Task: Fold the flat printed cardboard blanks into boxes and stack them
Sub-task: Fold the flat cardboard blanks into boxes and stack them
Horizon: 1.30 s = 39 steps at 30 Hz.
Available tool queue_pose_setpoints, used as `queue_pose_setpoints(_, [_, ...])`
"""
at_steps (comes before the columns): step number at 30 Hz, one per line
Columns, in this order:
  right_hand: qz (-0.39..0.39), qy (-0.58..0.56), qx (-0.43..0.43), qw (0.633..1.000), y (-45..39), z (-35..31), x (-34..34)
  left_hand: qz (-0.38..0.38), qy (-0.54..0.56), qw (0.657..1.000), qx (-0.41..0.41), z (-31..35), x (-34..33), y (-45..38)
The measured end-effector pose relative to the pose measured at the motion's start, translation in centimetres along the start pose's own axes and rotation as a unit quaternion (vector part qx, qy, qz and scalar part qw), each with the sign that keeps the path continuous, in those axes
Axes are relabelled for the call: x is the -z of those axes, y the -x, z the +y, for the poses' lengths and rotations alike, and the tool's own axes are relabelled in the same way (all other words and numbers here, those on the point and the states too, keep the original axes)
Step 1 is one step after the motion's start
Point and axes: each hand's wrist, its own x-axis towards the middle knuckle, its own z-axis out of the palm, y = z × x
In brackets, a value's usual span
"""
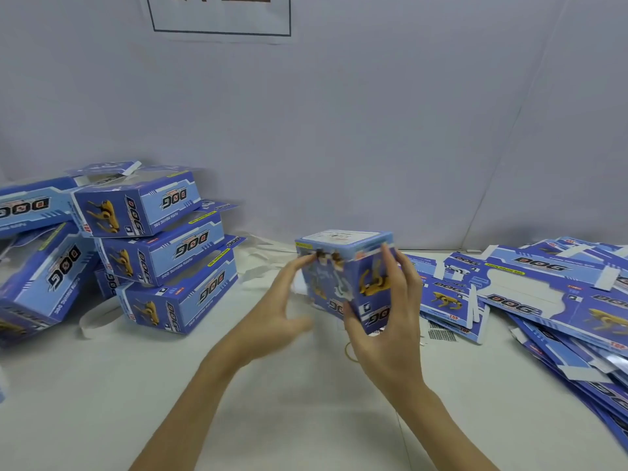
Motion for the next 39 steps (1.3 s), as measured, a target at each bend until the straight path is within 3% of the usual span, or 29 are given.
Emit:
queue_pose_setpoints(1, [-0.017,0.029,0.054,0.998,-0.1,0.1,0.2,-0.006,0.188,0.981,0.045,0.2,0.3,-0.1])
queue_pose_setpoints(2, [-0.041,0.053,0.110,0.992,-0.2,0.2,0.2,-0.007,0.351,0.933,0.082,0.3,0.6,-0.2])
queue_pose_setpoints(3, [-0.072,0.077,0.163,0.981,-0.1,0.3,0.2,-0.003,0.455,0.884,0.108,0.3,1.0,-0.2])
queue_pose_setpoints(4, [-0.111,0.094,0.202,0.968,0.0,0.3,0.0,0.004,0.470,0.875,0.119,0.4,1.3,-0.2])
queue_pose_setpoints(7, [-0.234,0.093,0.229,0.940,1.1,0.0,-0.8,0.041,0.312,0.934,0.167,0.2,1.3,-0.4])
queue_pose_setpoints(9, [-0.252,0.023,0.160,0.954,1.6,-0.4,-1.1,0.113,0.258,0.936,0.209,-0.8,1.3,-0.4])
queue_pose_setpoints(12, [-0.130,-0.083,-0.007,0.988,0.7,-0.5,-0.9,0.091,0.268,0.940,0.189,-1.4,1.8,-0.5])
queue_pose_setpoints(14, [-0.050,-0.114,-0.117,0.985,-0.6,-0.2,0.0,0.055,0.284,0.941,0.175,-0.9,2.3,0.0])
queue_pose_setpoints(17, [-0.093,-0.154,-0.281,0.943,-2.3,0.4,2.1,0.023,0.278,0.949,0.148,-1.2,2.4,0.6])
queue_pose_setpoints(21, [-0.209,-0.271,-0.438,0.831,-3.9,1.8,4.6,-0.044,0.267,0.948,0.167,-1.5,2.6,1.2])
queue_pose_setpoints(24, [-0.305,-0.297,-0.477,0.769,-4.2,2.1,6.1,-0.083,0.267,0.938,0.204,-1.7,3.3,1.2])
queue_pose_setpoints(26, [-0.328,-0.264,-0.488,0.765,-4.0,2.4,6.6,-0.088,0.253,0.937,0.225,-2.1,3.6,1.0])
queue_pose_setpoints(31, [-0.293,-0.270,-0.537,0.744,-3.6,3.2,6.3,-0.116,0.232,0.939,0.228,-2.3,4.0,1.1])
queue_pose_setpoints(39, [-0.361,-0.237,-0.530,0.730,-2.9,3.3,6.1,-0.113,0.223,0.938,0.241,-2.6,4.7,1.2])
